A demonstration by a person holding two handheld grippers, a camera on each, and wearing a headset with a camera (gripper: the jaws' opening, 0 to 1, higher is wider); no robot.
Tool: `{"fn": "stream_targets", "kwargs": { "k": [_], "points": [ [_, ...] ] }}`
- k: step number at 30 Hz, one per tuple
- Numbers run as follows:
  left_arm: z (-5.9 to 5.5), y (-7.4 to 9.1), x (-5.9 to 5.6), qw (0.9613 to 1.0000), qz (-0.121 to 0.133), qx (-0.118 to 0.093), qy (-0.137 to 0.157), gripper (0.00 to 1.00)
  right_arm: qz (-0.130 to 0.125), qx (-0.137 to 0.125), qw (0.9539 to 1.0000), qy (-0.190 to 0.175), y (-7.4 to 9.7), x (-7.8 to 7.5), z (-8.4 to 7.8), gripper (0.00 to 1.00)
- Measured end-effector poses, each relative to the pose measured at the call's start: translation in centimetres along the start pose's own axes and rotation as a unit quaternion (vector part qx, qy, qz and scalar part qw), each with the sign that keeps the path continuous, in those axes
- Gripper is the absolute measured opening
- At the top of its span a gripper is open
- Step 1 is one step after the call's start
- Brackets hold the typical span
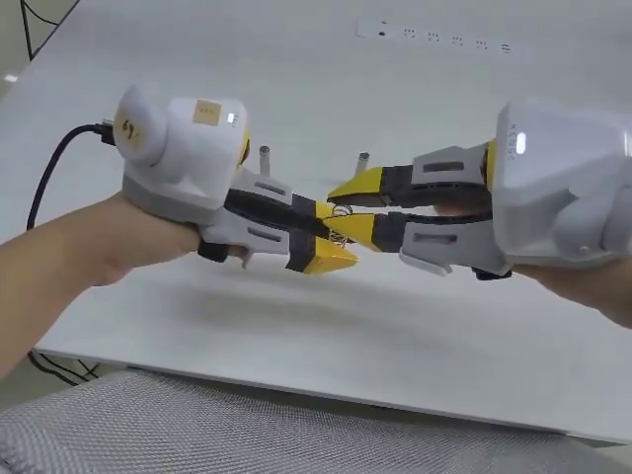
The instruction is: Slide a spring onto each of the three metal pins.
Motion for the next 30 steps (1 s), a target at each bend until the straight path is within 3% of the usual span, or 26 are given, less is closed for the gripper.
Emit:
{"fn": "stream_targets", "kwargs": {
  "k": [9,16,30],
  "points": [
    [0.25,0.14,0.21,0.9999,0.003,-0.003,0.011,0.09,-0.003,0.0,1.0,0.003,0.17,-0.19,0.19,0.11],
    [0.38,0.2,0.32,0.9998,0.005,-0.004,0.016,0.1,-0.004,0.007,0.9996,0.025,0.12,-0.16,0.27,0.11],
    [0.28,-0.01,0.48,0.9996,0.004,0.001,0.029,0.13,-0.007,0.005,0.9999,0.014,0.17,-0.6,0.19,0.11]
  ]
}}
Point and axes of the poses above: the centre of the closed fingertips' face, and the gripper's own axes: y roughly backward along the fingers, x roughly to its left, z roughly out of its top, the point moved 1 cm from there along y, roughly backward along the fingers, and after that the axes turned 5 degrees about x, right-handed, at the moved point
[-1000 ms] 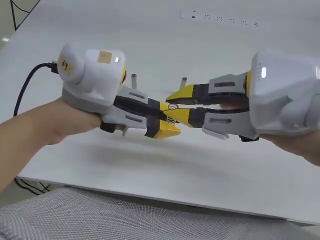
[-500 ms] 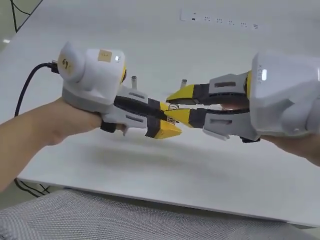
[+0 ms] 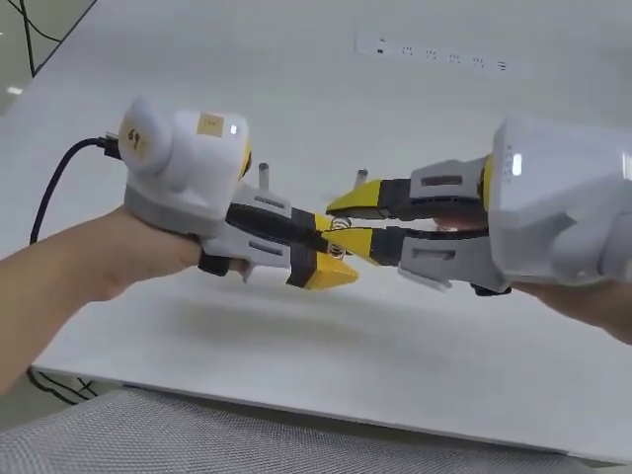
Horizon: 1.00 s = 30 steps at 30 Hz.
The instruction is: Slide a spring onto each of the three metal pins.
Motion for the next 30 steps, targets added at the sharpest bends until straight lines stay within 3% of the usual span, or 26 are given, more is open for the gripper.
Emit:
{"fn": "stream_targets", "kwargs": {
  "k": [16,23,30],
  "points": [
    [-0.1,0.5,0.7,0.9997,0.021,0.004,0.01,0.22,-0.006,0.001,1.0,0.005,0.2,-0.4,0.1,0.11],
    [-0.4,2.1,1.4,0.9987,0.044,-0.001,0.024,0.26,-0.01,0.0,1.0,-0.001,0.2,-0.6,0.0,0.11],
    [-1.7,4.3,2.7,0.9956,0.085,0.0,0.039,0.34,-0.018,0.004,0.9998,-0.007,0.1,-1.1,-0.4,0.11]
  ]
}}
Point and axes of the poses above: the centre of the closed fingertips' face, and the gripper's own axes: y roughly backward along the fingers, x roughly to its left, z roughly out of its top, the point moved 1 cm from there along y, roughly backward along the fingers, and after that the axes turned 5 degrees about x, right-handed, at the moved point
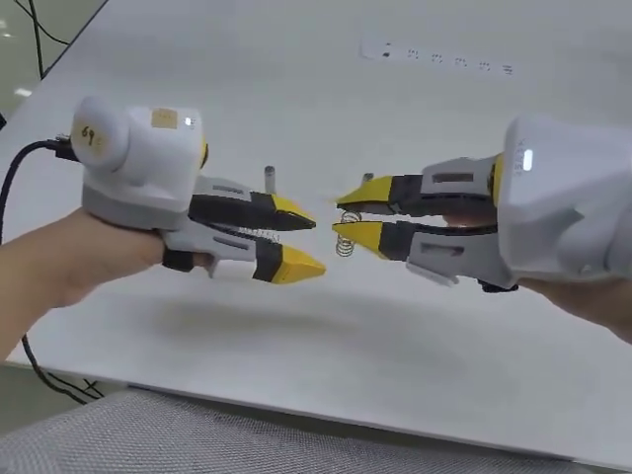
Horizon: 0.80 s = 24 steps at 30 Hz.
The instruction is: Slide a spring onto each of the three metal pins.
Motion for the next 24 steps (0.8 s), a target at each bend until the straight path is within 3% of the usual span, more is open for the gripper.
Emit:
{"fn": "stream_targets", "kwargs": {
  "k": [4,14,20,24],
  "points": [
    [-0.4,1.2,1.0,0.9996,0.026,-0.005,0.005,0.43,-0.004,0.002,1.0,-0.003,0.0,-0.3,-0.2,0.11],
    [-1.7,4.3,3.0,0.9963,0.081,-0.018,0.019,0.54,-0.018,0.01,0.9997,-0.011,0.1,-1.1,-0.8,0.11],
    [-2.9,5.4,3.3,0.9948,0.1,-0.018,0.01,0.61,-0.029,0.013,0.9993,-0.021,0.2,-1.7,-1.4,0.11],
    [-3.9,5.9,3.6,0.9928,0.118,-0.016,0.012,0.75,-0.032,0.018,0.9991,-0.022,0.3,-1.9,-1.7,0.11]
  ]
}}
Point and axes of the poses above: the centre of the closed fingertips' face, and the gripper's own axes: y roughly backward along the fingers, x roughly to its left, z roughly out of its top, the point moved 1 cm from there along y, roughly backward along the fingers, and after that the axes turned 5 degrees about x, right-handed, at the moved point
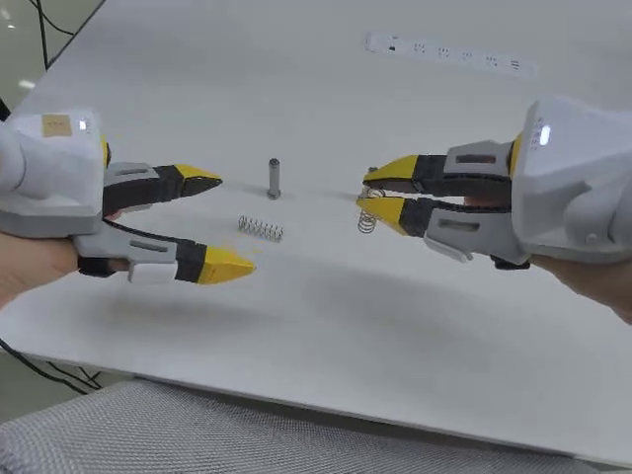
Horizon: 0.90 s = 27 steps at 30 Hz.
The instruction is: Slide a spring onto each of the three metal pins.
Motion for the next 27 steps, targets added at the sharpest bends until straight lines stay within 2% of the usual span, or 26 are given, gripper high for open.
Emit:
{"fn": "stream_targets", "kwargs": {
  "k": [10,18,23,27],
  "points": [
    [-0.4,1.0,1.2,0.9993,0.029,-0.014,0.017,0.92,-0.01,0.006,0.9999,-0.001,0.1,-0.4,-0.6,0.11],
    [-1.0,1.8,1.8,0.9983,0.046,-0.015,0.032,0.97,-0.02,0.012,0.9997,-0.001,0.0,-0.9,-0.9,0.11],
    [-1.2,2.0,1.7,0.998,0.049,-0.015,0.036,0.97,-0.028,0.018,0.9994,-0.009,-0.2,-2.1,-1.6,0.11],
    [-1.2,2.3,1.8,0.9977,0.054,-0.016,0.039,0.97,-0.044,0.026,0.9986,-0.013,-0.5,-3.9,-2.1,0.11]
  ]
}}
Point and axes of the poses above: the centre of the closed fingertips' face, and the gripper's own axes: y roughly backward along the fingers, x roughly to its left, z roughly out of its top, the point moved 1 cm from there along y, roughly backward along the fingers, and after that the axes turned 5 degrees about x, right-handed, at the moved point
